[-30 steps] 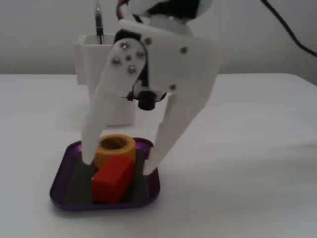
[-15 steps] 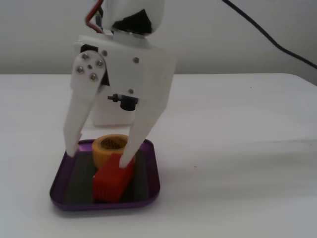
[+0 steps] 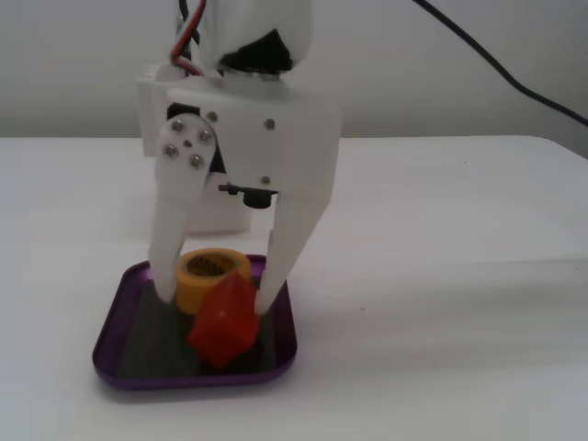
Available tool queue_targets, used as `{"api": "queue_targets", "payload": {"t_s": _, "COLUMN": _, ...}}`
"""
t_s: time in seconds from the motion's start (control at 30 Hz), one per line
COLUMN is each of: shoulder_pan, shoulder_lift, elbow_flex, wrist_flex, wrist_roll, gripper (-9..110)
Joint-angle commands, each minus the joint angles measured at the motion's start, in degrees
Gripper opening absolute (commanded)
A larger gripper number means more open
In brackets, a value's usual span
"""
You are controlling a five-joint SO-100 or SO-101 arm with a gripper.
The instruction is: Remove the cube from the box.
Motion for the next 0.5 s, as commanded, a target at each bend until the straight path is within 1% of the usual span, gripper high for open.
{"api": "queue_targets", "payload": {"t_s": 0.0, "shoulder_pan": -0.4, "shoulder_lift": 1.2, "elbow_flex": -2.5, "wrist_flex": 1.3, "wrist_roll": 0.2, "gripper": 20}}
{"api": "queue_targets", "payload": {"t_s": 0.47, "shoulder_pan": -1.5, "shoulder_lift": 0.5, "elbow_flex": -2.0, "wrist_flex": 1.3, "wrist_roll": 0.2, "gripper": 19}}
